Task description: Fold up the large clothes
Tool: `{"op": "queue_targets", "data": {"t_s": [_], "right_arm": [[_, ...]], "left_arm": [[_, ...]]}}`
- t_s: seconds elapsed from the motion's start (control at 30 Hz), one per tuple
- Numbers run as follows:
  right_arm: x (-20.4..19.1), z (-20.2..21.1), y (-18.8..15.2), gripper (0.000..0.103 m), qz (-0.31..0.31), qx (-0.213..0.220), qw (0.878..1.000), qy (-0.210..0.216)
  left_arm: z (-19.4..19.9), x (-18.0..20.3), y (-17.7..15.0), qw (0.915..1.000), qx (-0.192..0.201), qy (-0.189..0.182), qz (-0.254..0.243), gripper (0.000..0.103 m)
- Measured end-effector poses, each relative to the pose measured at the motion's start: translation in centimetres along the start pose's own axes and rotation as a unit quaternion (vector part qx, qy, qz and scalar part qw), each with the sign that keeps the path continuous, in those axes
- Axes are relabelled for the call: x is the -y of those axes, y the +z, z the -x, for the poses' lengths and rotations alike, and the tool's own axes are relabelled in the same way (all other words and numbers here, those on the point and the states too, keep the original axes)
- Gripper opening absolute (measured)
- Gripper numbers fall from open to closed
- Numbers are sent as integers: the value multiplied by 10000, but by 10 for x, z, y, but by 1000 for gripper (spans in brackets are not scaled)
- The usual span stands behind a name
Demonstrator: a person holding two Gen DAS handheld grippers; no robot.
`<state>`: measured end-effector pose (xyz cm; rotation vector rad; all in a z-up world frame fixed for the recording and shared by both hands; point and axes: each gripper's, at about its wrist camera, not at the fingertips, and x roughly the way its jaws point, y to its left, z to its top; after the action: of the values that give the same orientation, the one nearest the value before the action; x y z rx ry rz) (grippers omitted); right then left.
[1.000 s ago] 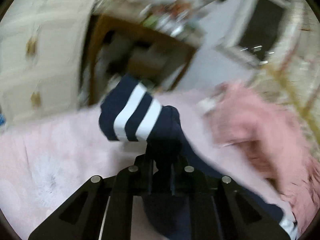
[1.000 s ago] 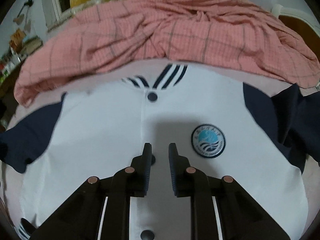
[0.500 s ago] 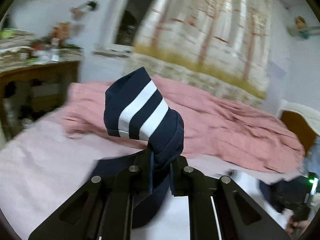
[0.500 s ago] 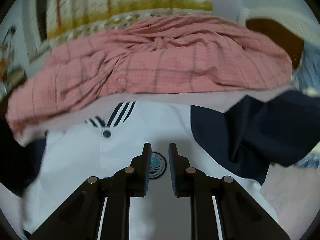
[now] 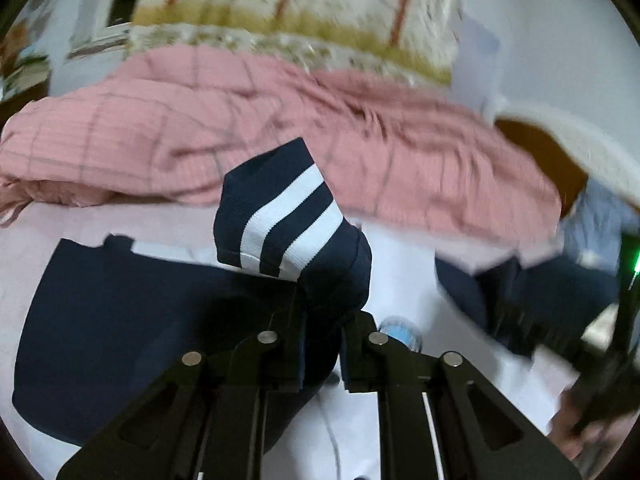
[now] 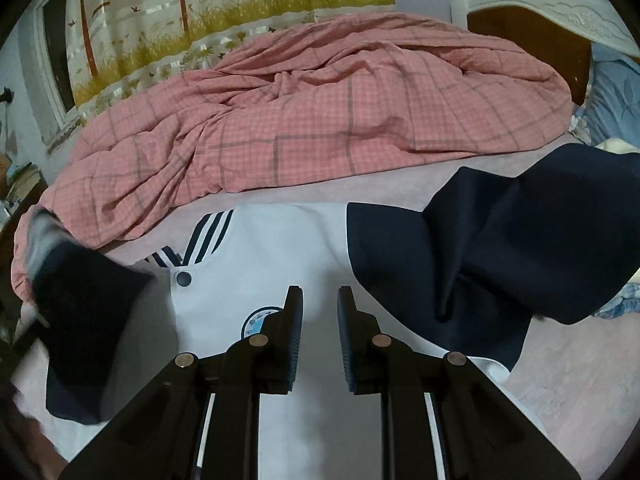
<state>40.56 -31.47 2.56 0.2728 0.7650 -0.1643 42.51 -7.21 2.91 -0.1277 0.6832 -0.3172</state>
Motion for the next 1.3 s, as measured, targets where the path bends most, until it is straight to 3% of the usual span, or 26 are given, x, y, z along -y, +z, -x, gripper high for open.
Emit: {"op": "queue_targets", "data": {"t_s": [0.07,0.1,0.13,0.23,0.37,0.47,0.53,0.63,0.73,0.77,0.8,0.83,0.97,1.03,1.1,1.3], "right_arm": [[-1,-5,-2,19,-42,-68,9999,129],[-2,-6,-2,19,-46,-95,9998,143],[-4,-8,-3,19,-30,-117,9998,126],[-15,-10,-6,19,178,-119,9997,87],[-28,-12,-10,19,240,-331,9976,550],[-53,-11,-17,21,569,-485,9918,1035],[-80,-7,-26,28,1012,-462,9867,1189],[-122,-1,-44,33,1484,-351,9767,1513],[-161,-1,-64,36,1788,-407,9651,1870],[-170,-2,-71,47,1900,-401,9631,1862],[-177,-3,-75,62,1992,-378,9629,1783],[-187,-6,-84,65,2203,-294,9625,1556],[-207,-27,-108,65,2634,-345,9597,915],[-205,-31,-110,63,2714,-65,9609,548],[-199,-29,-107,51,2810,106,9590,366],[-135,-21,-53,49,2045,271,9770,-539]], "left_arm": [[-8,4,-9,9987,-426,-33,-294,46],[-7,4,-12,9976,-546,1,-417,72],[0,1,-14,9972,-524,74,-527,84],[35,-23,-16,9988,-244,20,-417,84],[85,-70,-13,9996,278,-3,43,89],[113,-100,-14,9943,763,748,-21,92],[119,-125,-17,9889,973,1124,73,92],[101,-169,-18,9808,641,1784,447,92],[81,-203,-27,9764,306,2058,582,92],[75,-214,-29,9735,203,2156,732,92],[71,-220,-31,9727,133,2151,861,92],[69,-226,-33,9735,90,2067,969,92],[69,-230,-35,9740,117,1968,1118,92],[71,-229,-35,9748,168,1909,1142,92],[70,-230,-35,9744,159,1906,1179,92],[71,-234,-34,9734,156,1918,1243,92]]}}
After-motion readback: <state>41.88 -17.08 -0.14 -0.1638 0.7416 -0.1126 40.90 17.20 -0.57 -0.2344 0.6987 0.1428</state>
